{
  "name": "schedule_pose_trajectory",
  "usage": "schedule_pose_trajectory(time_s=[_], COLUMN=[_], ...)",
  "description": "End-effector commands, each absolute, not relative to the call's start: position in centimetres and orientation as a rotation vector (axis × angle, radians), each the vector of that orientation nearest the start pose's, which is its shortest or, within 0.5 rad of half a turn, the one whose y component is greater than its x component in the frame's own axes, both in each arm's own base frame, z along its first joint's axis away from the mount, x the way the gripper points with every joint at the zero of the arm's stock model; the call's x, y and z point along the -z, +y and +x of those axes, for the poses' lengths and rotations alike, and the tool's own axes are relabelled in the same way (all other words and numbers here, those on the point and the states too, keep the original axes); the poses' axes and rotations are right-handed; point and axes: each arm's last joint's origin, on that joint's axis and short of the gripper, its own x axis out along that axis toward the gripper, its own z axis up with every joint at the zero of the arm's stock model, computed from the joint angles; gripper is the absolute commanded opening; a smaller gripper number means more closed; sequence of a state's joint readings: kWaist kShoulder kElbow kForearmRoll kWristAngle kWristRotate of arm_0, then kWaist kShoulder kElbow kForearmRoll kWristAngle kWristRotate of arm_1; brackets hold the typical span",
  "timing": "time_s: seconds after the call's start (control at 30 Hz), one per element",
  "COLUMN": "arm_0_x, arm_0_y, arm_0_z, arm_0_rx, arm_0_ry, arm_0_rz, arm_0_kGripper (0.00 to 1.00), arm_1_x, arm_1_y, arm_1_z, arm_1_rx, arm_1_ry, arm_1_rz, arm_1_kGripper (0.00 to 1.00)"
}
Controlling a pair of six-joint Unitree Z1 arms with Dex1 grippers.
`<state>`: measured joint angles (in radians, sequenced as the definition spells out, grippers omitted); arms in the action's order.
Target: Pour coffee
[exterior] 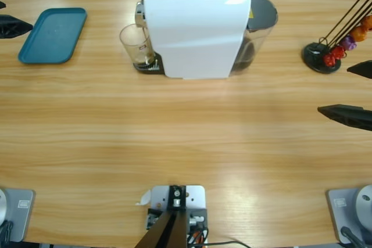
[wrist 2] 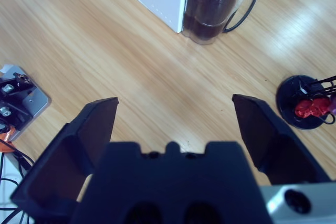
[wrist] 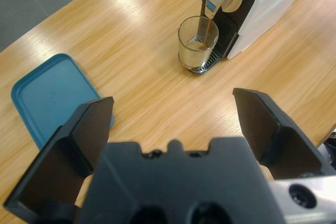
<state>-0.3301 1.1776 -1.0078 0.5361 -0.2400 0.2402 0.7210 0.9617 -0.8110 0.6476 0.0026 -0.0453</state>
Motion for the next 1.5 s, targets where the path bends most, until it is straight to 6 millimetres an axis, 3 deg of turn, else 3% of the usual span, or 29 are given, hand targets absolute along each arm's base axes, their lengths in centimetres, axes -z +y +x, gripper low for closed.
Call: schedule_pose_trajectory(time_s=[0.03,0.4,0.93,1.5], arm_0_x=[-36.1,-35.7,-35.1,-34.7], arm_0_y=[-7.1,-7.1,-6.9,-7.0], arm_0_z=[17.5,17.3,16.8,16.4], arm_0_rx=[0.627,0.628,0.635,0.651], arm_0_ry=[0.691,0.701,0.718,0.727], arm_0_rz=[0.242,0.243,0.242,0.245], arm_0_kGripper=[0.996,0.996,0.996,0.996], arm_1_x=[-32.6,-33.4,-33.0,-33.0], arm_1_y=[7.5,3.9,5.6,5.7], arm_1_z=[8.4,4.8,7.0,7.0], arm_1_rx=[-0.704,-0.659,-0.636,-0.643], arm_1_ry=[0.761,0.604,0.694,0.696], arm_1_rz=[-0.353,-0.325,-0.382,-0.388], arm_1_kGripper=[0.985,1.000,1.000,0.987])
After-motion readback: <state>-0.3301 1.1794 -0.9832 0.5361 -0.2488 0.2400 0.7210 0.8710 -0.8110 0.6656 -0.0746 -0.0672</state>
